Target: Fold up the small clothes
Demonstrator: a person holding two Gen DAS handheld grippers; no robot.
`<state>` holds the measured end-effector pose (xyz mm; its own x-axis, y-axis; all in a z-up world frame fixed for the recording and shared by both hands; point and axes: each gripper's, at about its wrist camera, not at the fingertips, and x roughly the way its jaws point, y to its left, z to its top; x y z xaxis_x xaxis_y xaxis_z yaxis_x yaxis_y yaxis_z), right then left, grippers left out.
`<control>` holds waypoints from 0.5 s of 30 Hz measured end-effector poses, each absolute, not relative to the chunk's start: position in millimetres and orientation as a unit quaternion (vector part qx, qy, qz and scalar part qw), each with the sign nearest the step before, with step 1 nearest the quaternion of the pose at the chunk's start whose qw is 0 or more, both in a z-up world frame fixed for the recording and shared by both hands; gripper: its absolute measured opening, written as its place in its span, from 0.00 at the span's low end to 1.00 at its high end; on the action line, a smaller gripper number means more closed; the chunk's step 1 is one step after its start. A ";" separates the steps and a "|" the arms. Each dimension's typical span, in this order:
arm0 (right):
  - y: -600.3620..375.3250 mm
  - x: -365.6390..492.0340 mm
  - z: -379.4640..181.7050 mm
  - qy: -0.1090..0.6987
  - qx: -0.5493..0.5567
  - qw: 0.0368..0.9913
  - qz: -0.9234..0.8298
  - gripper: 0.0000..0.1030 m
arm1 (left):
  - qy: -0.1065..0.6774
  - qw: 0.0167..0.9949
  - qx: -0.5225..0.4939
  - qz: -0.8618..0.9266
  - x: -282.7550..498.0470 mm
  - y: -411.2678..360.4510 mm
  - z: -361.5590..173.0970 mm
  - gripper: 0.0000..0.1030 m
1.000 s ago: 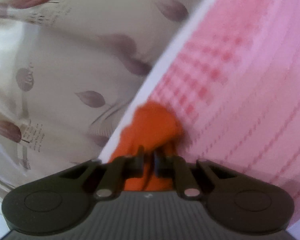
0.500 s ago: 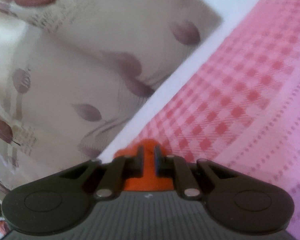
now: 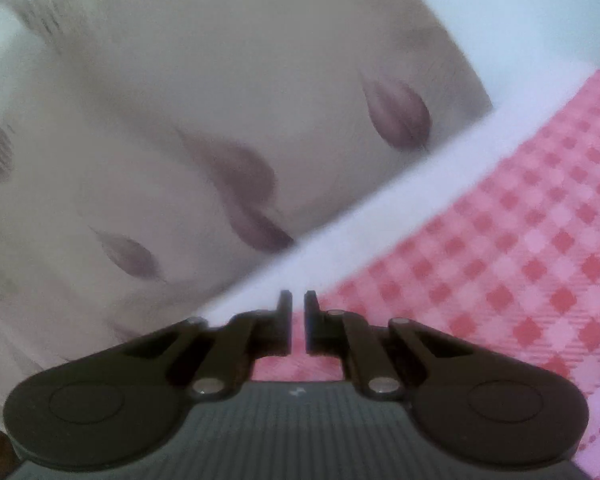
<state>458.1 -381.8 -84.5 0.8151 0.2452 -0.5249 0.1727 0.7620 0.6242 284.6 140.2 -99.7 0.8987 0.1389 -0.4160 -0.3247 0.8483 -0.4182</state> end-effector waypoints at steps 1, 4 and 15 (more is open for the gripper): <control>-384.3 452.5 -82.4 0.301 0.357 0.883 0.041 0.07 | 0.189 0.943 -0.246 0.123 284.7 140.1 -99.6 1.00; -380.0 430.4 -79.3 0.327 0.349 0.875 0.074 0.10 | 0.188 0.943 -0.247 0.116 284.6 140.9 -99.8 1.00; -342.4 400.2 -103.1 0.382 0.250 0.882 0.118 0.20 | 0.234 0.950 -0.202 0.045 297.1 169.9 -89.1 0.99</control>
<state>400.2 -342.4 -103.1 0.6802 0.3992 -0.6148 -0.0166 0.8469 0.5315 297.1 169.9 -89.1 0.8868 -0.0095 -0.4621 -0.1797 0.9140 -0.3637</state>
